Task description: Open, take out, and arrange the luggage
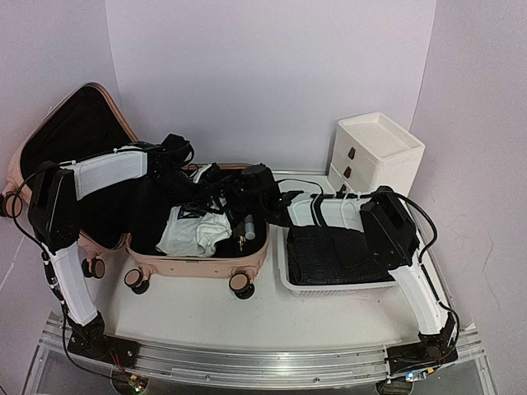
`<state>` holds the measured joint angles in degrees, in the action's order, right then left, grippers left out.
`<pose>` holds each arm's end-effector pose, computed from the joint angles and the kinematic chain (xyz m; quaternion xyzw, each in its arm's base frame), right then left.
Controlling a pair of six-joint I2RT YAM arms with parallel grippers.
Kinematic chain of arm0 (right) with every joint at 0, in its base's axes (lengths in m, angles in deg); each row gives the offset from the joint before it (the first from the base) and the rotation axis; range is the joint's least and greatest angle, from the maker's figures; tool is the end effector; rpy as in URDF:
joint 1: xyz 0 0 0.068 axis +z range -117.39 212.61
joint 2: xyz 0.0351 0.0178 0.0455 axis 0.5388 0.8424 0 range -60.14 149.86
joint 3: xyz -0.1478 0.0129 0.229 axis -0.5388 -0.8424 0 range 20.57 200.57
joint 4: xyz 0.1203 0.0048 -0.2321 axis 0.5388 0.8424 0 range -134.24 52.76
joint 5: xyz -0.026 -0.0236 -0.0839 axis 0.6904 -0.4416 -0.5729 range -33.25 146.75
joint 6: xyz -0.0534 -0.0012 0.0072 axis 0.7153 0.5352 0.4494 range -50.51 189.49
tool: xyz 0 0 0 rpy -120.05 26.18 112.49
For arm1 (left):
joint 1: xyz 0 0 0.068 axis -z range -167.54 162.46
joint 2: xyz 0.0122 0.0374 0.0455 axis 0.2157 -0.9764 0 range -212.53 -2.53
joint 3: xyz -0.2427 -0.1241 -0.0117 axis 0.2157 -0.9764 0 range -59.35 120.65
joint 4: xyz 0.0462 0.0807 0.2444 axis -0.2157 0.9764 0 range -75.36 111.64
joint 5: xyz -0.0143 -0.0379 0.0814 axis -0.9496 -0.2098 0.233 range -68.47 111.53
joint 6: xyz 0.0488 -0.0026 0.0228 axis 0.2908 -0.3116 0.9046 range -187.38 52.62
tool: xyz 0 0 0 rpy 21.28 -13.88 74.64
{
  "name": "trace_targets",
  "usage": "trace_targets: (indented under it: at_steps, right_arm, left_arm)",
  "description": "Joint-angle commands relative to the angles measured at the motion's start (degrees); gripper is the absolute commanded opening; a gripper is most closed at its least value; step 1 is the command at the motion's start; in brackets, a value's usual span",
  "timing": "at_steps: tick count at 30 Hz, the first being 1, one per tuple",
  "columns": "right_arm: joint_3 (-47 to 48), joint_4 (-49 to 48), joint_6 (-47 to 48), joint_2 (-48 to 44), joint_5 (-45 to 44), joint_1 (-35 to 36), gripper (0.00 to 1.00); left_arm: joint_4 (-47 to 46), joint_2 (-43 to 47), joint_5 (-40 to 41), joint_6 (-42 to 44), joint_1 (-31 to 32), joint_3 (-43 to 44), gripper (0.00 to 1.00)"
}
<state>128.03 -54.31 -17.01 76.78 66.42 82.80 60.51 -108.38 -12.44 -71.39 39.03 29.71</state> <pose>0.3529 0.4331 0.1894 0.2070 0.7879 0.5606 0.1485 0.3413 -0.1930 0.2622 0.2495 0.8978 -0.3334 0.1432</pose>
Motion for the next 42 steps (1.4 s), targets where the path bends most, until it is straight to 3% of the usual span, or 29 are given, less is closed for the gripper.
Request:
trace_targets:
  at_steps: [1, 9, 15, 26, 35, 42]
  right_arm:
    - [0.1, -3.6, 1.5, -4.2, 0.6, 0.3, 0.85]
    - [-3.7, -2.1, 4.5, -7.4, 1.1, 0.4, 0.71]
    - [-3.0, 1.8, 6.2, -7.7, 1.6, 0.4, 0.54]
    - [0.8, 14.2, 11.6, -9.7, 1.0, 0.6, 0.0]
    - [1.3, 30.4, 20.3, -17.1, -1.7, 0.6, 0.0]
    - [-7.8, 36.8, 22.2, -26.8, -3.3, -0.4, 0.0]
  left_arm:
    - [-2.4, 3.8, -2.3, 1.2, -0.1, -2.0, 0.63]
    - [-2.4, 12.7, 2.6, 2.0, -0.7, -7.8, 0.73]
    - [-2.4, 20.6, 8.7, 1.8, -1.5, -9.2, 0.79]
    - [-2.6, 23.6, 16.9, 3.0, -2.0, -5.3, 0.83]
    - [-5.4, 21.6, 16.7, 3.2, -2.1, -2.7, 0.83]
    - [-7.0, 20.3, 14.5, 2.2, -2.1, -2.5, 0.83]
